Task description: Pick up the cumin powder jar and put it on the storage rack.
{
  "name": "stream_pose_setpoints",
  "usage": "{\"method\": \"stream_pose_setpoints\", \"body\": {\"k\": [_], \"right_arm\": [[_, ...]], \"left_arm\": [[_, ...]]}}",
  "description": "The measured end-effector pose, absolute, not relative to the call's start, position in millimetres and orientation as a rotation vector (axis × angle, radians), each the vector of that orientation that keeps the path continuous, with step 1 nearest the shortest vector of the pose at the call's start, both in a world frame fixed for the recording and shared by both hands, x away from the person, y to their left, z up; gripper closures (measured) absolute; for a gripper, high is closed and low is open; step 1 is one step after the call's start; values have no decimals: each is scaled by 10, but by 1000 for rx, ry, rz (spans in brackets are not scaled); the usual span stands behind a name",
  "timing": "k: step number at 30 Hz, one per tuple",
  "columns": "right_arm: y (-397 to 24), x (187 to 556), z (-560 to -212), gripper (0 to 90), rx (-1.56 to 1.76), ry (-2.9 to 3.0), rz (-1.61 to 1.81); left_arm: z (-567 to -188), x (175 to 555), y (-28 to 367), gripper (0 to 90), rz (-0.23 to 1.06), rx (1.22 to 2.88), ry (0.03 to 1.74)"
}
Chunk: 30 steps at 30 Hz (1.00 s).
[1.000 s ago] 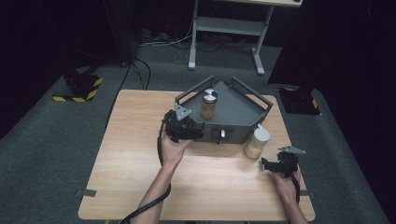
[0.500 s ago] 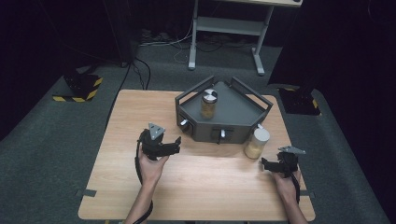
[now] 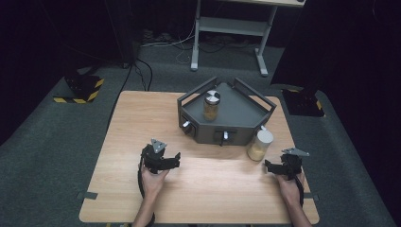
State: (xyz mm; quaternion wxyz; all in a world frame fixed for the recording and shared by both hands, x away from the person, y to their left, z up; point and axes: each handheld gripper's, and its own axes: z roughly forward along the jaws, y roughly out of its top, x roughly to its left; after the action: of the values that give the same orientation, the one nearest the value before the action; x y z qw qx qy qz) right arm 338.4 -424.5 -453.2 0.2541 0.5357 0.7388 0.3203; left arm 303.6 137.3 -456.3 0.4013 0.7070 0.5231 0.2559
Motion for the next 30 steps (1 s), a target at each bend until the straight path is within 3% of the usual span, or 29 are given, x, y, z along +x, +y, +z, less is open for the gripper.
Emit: {"method": "stream_pose_setpoints", "body": {"k": [25, 30], "right_arm": [[-4243, 3383, -4533, 47, 1456, 2007, 870], [-4240, 3383, -4532, 47, 1457, 2005, 869]], "left_arm": [[-4686, 3138, 1223, 51, 663, 1832, 1381], [-4638, 3261, 1229, 44, 601, 1846, 1452]]}}
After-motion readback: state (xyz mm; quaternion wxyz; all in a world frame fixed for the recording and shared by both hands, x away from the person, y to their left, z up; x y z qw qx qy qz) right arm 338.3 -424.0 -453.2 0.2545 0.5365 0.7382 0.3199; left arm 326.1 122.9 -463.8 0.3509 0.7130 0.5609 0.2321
